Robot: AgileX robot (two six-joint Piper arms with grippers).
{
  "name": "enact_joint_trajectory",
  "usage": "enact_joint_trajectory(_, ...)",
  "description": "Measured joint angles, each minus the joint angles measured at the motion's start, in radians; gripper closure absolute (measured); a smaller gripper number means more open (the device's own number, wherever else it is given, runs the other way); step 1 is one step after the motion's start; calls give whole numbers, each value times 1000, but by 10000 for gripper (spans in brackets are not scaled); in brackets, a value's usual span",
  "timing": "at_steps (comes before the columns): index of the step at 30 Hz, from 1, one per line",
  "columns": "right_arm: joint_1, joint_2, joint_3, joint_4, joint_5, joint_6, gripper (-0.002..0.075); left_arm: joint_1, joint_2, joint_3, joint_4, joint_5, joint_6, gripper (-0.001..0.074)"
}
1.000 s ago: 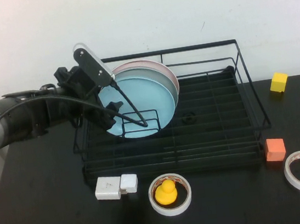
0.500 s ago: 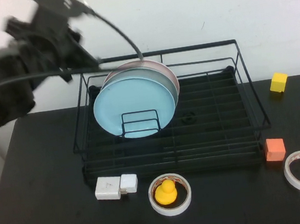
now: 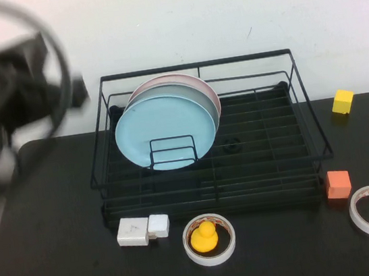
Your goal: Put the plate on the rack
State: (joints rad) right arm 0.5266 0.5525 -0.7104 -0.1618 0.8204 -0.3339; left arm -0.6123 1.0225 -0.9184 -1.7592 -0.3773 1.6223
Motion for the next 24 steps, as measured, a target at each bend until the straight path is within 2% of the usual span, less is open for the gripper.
enact_joint_trajectory(4, 0, -78, 145, 24, -77, 2, 725, -42, -130, 164, 0, 150, -17, 735)
enact_joint_trajectory(11, 0, -102, 294, 141, -108, 4, 725, -45, -276, 413, 11, 321, -26, 735)
enact_joint_trajectory(15, 0, -104, 304, 162, -112, 4, 725, -45, -304, 479, 15, 377, -26, 735)
enact_joint_trajectory(24, 0, -104, 306, 169, -117, 4, 725, -45, -308, 488, 20, 417, -27, 735)
